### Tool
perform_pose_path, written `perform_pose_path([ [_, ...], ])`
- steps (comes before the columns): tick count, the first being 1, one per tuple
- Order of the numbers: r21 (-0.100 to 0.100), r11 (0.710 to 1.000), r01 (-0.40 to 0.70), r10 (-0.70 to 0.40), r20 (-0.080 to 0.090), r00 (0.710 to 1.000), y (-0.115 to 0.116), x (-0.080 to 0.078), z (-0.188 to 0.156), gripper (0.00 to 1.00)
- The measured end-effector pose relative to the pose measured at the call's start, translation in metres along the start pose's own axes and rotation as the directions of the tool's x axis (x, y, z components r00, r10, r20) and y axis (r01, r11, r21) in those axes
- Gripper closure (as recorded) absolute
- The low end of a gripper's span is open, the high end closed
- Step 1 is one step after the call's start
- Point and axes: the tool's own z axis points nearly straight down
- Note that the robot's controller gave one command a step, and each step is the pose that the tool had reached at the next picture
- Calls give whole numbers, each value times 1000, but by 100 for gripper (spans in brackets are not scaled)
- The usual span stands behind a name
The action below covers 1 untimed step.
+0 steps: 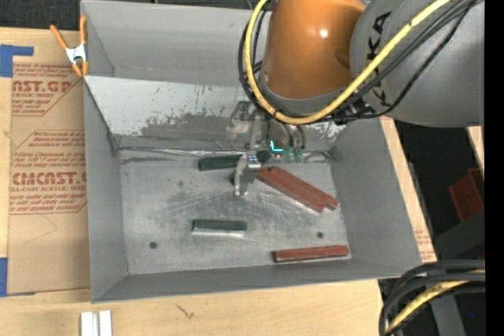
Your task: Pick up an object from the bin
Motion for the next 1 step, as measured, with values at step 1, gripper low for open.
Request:
perform_pose_path([
  [1, -1, 1000, -1, 1, 8, 1000, -1, -1, -5, 0],
])
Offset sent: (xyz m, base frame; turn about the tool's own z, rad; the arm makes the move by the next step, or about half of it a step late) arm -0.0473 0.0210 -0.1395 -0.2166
